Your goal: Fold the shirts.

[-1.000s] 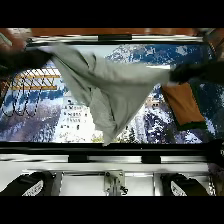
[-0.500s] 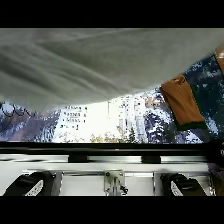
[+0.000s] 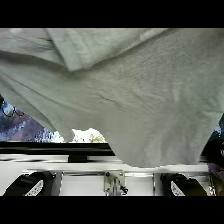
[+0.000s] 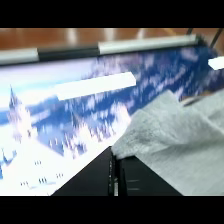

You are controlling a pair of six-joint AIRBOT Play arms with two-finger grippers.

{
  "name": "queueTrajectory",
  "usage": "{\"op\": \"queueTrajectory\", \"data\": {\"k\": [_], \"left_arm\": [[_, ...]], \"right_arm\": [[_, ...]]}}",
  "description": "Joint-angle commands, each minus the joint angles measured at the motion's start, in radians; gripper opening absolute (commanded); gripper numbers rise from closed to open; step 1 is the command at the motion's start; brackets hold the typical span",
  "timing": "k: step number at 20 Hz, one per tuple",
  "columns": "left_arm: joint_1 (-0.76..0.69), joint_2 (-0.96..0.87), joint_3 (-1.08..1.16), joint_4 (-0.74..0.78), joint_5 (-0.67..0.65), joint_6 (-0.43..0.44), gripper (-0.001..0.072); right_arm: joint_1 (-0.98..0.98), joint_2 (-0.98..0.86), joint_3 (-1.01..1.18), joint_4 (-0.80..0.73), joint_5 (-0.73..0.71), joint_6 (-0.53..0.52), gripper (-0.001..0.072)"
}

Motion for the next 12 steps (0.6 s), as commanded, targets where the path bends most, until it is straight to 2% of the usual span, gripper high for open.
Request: {"op": "queueTrajectory", "data": {"k": [1, 4, 5, 7, 10, 12], "left_arm": [[0.000, 0.001, -0.233, -0.021, -0.050, -0.041, 0.0033], [-0.001, 0.001, -0.498, -0.023, -0.013, -0.070, 0.0033], [0.000, 0.001, -0.573, -0.040, 0.033, -0.116, 0.0033], [-0.001, 0.000, -0.711, -0.143, 0.193, -0.137, 0.0033], [-0.001, -0.013, -0.874, -0.248, 0.446, -0.135, 0.0033], [-0.001, -0.044, -0.959, -0.248, 0.555, -0.137, 0.0033]], "right_arm": [[0.000, -0.161, 0.001, 0.089, 0.131, 0.000, 0.0070], [0.000, -0.344, 0.001, 0.166, 0.171, 0.000, 0.0070], [0.000, -0.410, 0.001, 0.203, 0.175, 0.000, 0.0069], [0.000, -0.535, 0.001, 0.293, 0.173, 0.007, 0.0070], [0.001, -0.717, 0.001, 0.436, 0.115, 0.126, 0.0070], [0.000, -0.829, 0.001, 0.479, -0.037, 0.213, 0.0070]]}}
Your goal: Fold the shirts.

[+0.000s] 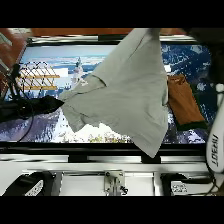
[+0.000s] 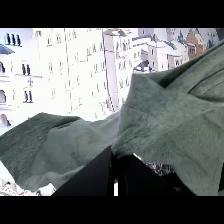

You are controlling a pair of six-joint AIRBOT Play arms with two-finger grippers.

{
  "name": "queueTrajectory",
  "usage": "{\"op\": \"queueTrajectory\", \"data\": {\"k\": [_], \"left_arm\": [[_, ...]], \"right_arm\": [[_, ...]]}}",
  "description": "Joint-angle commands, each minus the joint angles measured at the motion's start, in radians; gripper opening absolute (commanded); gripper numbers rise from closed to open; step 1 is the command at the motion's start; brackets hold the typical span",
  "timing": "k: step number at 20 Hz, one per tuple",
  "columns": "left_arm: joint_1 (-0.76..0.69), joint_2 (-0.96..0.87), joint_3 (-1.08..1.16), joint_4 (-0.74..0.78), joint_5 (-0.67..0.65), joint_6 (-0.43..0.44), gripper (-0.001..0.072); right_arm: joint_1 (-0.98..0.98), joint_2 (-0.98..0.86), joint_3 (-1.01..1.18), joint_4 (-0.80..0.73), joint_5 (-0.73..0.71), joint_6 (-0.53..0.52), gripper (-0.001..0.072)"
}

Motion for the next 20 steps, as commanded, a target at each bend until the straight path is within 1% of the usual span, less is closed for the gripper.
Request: {"op": "queueTrajectory", "data": {"k": [1, 2, 3, 4, 5, 6, 7, 8, 9, 10, 11, 12, 13, 14, 15, 18, 19, 20], "left_arm": [[0.000, -0.049, -0.172, -0.080, 0.232, -0.031, 0.0033], [0.000, -0.073, -0.190, -0.133, 0.231, -0.050, 0.0033], [-0.009, -0.087, -0.196, -0.190, 0.233, -0.040, 0.0033], [-0.025, -0.093, -0.195, -0.225, 0.250, -0.010, 0.0033], [-0.043, -0.091, -0.193, -0.249, 0.283, 0.024, 0.0033], [-0.057, -0.087, -0.185, -0.259, 0.311, 0.047, 0.0033], [-0.067, -0.087, -0.172, -0.259, 0.322, 0.063, 0.0033], [-0.067, -0.087, -0.153, -0.259, 0.321, 0.081, 0.0033], [-0.067, -0.085, -0.136, -0.259, 0.321, 0.096, 0.0033], [-0.066, -0.085, -0.123, -0.258, 0.321, 0.096, 0.0033], [-0.065, -0.084, -0.111, -0.258, 0.319, 0.096, 0.0033], [-0.065, -0.083, -0.099, -0.258, 0.314, 0.119, 0.0033], [-0.064, -0.080, -0.088, -0.258, 0.301, 0.172, 0.0033], [-0.064, -0.080, -0.077, -0.257, 0.283, 0.211, 0.0033], [-0.064, -0.080, -0.069, -0.257, 0.269, 0.234, 0.0033], [-0.064, -0.080, -0.068, -0.249, 0.232, 0.285, 0.0033], [-0.064, -0.081, -0.068, -0.235, 0.212, 0.290, 0.0033], [-0.064, -0.081, -0.068, -0.221, 0.199, 0.291, 0.0033]], "right_arm": [[0.001, -0.203, 0.001, 0.119, -0.227, 0.169, 0.0070], [0.000, -0.238, 0.001, 0.112, -0.307, 0.195, 0.0070], [0.000, -0.258, 0.001, 0.109, -0.359, 0.208, 0.0070], [-0.002, -0.263, 0.001, 0.109, -0.387, 0.210, 0.0111], [-0.011, -0.252, 0.002, 0.115, -0.403, 0.215, 0.0332], [-0.029, -0.230, 0.002, 0.117, -0.420, 0.223, 0.0523], [-0.051, -0.200, 0.002, 0.116, -0.452, 0.230, 0.0523], [-0.082, -0.163, 0.001, 0.101, -0.518, 0.227, 0.0523], [-0.114, -0.128, 0.001, 0.047, -0.619, 0.224, 0.0523], [-0.146, -0.096, 0.001, -0.041, -0.755, 0.224, 0.0523], [-0.177, -0.064, 0.001, -0.166, -0.908, 0.223, 0.0523], [-0.200, -0.033, -0.011, -0.269, -1.029, 0.206, 0.0523], [-0.224, 0.013, -0.050, -0.336, -1.111, 0.174, 0.0523], [-0.247, 0.074, -0.122, -0.351, -1.140, 0.151, 0.0523], [-0.269, 0.146, -0.227, -0.345, -1.136, 0.139, 0.0527], [-0.349, 0.392, -0.729, -0.329, -1.078, 0.138, 0.0528], [-0.374, 0.466, -0.899, -0.298, -1.052, 0.138, 0.0529], [-0.399, 0.539, -1.069, -0.231, -1.012, 0.138, 0.0528]]}}
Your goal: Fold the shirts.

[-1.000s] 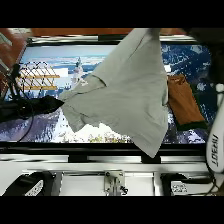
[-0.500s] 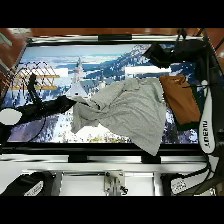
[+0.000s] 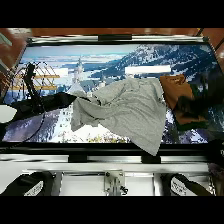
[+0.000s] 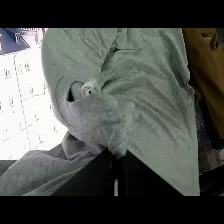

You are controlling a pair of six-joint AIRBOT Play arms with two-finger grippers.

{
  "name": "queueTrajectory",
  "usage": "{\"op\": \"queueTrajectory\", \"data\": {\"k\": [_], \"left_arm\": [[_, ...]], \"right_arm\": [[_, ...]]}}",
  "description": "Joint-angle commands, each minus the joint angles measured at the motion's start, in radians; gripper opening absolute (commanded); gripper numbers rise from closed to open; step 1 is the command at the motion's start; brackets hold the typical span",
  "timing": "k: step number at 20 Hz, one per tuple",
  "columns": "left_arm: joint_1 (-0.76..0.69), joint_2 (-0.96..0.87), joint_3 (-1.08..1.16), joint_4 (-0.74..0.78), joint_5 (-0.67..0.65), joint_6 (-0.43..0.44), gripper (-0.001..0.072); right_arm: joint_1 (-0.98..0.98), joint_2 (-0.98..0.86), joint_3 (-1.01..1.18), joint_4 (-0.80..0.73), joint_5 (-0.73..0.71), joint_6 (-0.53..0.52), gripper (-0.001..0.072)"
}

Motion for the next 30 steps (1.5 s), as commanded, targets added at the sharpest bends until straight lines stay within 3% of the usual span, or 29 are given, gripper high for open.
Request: {"op": "queueTrajectory", "data": {"k": [1, 3, 5, 14, 20, 21, 22, 23, 25, 27, 30], "left_arm": [[0.000, 0.000, 0.006, 0.034, -0.053, 0.047, 0.0033], [0.000, 0.000, 0.006, 0.037, -0.052, 0.048, 0.0033], [0.000, 0.000, 0.006, 0.037, -0.055, 0.047, 0.0034], [0.000, 0.000, 0.007, 0.037, -0.063, 0.047, 0.0033], [0.000, 0.001, 0.007, 0.011, -0.068, 0.031, 0.0033], [0.000, 0.001, 0.008, 0.006, -0.068, 0.031, 0.0033], [0.000, 0.001, 0.015, 0.007, -0.071, 0.032, 0.0033], [0.001, 0.001, 0.027, 0.016, -0.070, 0.034, 0.0032], [0.001, 0.001, 0.082, 0.047, -0.068, 0.092, 0.0032], [0.012, 0.001, 0.192, 0.091, -0.068, 0.114, 0.0032], [0.080, 0.013, 0.461, 0.101, -0.068, 0.114, 0.0032]], "right_arm": [[-0.085, 0.250, -0.538, 0.124, 0.068, -0.011, 0.0528], [-0.088, 0.311, -0.733, 0.179, 0.150, -0.011, 0.0530], [-0.088, 0.306, -0.826, 0.150, 0.169, -0.023, 0.0616], [-0.088, 0.246, -0.843, 0.150, 0.373, -0.029, 0.0614], [0.020, 0.107, -0.843, 0.309, 0.517, -0.086, 0.0611], [0.074, 0.087, -0.842, 0.310, 0.528, -0.087, 0.0518], [0.115, 0.082, -0.837, 0.303, 0.529, -0.094, 0.0307], [0.145, 0.092, -0.820, 0.297, 0.527, -0.093, 0.0147], [0.161, 0.143, -0.747, 0.292, 0.498, -0.095, 0.0067], [0.161, 0.238, -0.610, 0.286, 0.459, -0.117, 0.0069], [0.160, 0.411, -0.285, 0.280, 0.459, -0.233, 0.0069]]}}
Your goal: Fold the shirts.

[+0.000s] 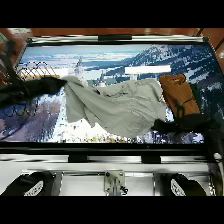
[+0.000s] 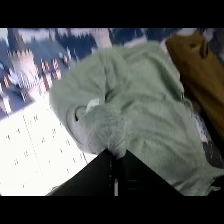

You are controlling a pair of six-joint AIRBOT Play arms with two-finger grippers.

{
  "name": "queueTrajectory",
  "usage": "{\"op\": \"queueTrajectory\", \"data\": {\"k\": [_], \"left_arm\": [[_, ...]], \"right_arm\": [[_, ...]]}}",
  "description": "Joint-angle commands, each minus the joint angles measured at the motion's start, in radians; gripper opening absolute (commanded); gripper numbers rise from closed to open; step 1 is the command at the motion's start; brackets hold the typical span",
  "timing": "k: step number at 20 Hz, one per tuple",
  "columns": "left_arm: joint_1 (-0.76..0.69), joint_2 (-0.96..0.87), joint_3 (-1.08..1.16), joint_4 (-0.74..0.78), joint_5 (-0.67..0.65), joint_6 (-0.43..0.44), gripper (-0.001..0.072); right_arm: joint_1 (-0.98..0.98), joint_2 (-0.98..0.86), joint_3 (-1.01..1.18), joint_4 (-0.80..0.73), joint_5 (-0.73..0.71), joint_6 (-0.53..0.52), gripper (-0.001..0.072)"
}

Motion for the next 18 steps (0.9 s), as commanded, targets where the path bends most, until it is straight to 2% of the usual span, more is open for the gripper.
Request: {"op": "queueTrajectory", "data": {"k": [1, 5, 8, 10, 12, 13, 16, 18], "left_arm": [[0.069, 0.016, 0.311, 0.026, 0.006, 0.018, 0.0032], [0.109, 0.058, 0.733, 0.025, 0.072, 0.017, 0.0033], [0.109, 0.113, 0.885, 0.035, 0.118, 0.018, 0.0033], [0.109, 0.163, 0.890, 0.136, 0.072, 0.017, 0.0033], [0.109, 0.192, 0.890, 0.332, -0.087, -0.017, 0.0031], [0.109, 0.199, 0.890, 0.416, -0.172, -0.063, 0.0032], [0.109, 0.202, 0.875, 0.576, -0.436, -0.122, 0.0032], [0.109, 0.202, 0.787, 0.628, -0.614, -0.123, 0.0033]], "right_arm": [[0.012, 0.181, 0.371, -0.003, 0.027, -0.109, 0.0069], [0.012, 0.322, 0.835, -0.113, 0.341, -0.102, 0.0069], [0.012, 0.348, 1.033, -0.115, 0.387, -0.084, 0.0069], [0.012, 0.351, 1.093, -0.127, 0.348, -0.078, 0.0069], [0.012, 0.351, 1.101, -0.188, 0.297, -0.029, 0.0069], [0.012, 0.347, 1.101, -0.231, 0.253, -0.009, 0.0069], [0.012, 0.316, 1.099, -0.394, 0.032, 0.065, 0.0070], [0.012, 0.269, 1.059, -0.463, -0.160, 0.119, 0.0070]]}}
